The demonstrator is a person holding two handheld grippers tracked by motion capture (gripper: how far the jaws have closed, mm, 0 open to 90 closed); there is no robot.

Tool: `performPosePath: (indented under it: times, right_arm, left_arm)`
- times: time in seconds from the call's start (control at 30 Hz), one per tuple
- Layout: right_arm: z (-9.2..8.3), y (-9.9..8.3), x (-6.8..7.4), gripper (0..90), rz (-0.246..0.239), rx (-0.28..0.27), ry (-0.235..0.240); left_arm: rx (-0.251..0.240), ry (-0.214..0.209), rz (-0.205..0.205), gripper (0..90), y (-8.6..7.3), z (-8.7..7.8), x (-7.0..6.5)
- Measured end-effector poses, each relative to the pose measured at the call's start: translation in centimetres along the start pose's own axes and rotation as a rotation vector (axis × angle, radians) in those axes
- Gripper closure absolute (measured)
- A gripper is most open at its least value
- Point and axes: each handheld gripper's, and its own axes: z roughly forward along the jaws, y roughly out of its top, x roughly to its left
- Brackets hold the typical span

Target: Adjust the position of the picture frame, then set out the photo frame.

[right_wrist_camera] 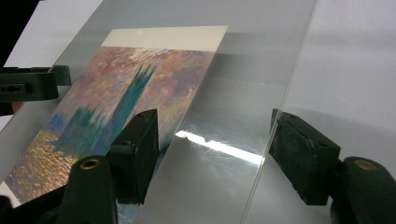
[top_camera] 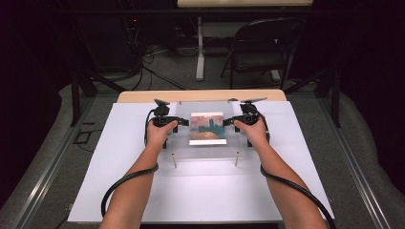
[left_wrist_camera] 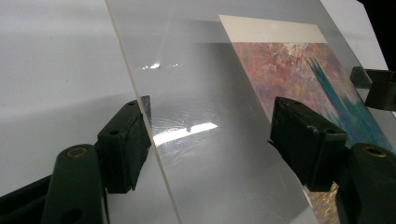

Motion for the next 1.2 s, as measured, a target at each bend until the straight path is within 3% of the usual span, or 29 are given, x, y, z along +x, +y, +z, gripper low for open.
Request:
performPosePath:
  times: [0.67,1.2]
  right_arm:
    - [-0.14,0.12,0.04,34.3,-0.004,0.002,-0.003]
    - [-0.25,0.23,0.54,34.2,0.021,0.014,-0.031]
  left_arm:
    - [0.008,0.000,-0.012,31.9,0.17,-0.17,0.02]
    - [0.012,0.035,-0.033,31.9,0.38,-0.25,-0.67]
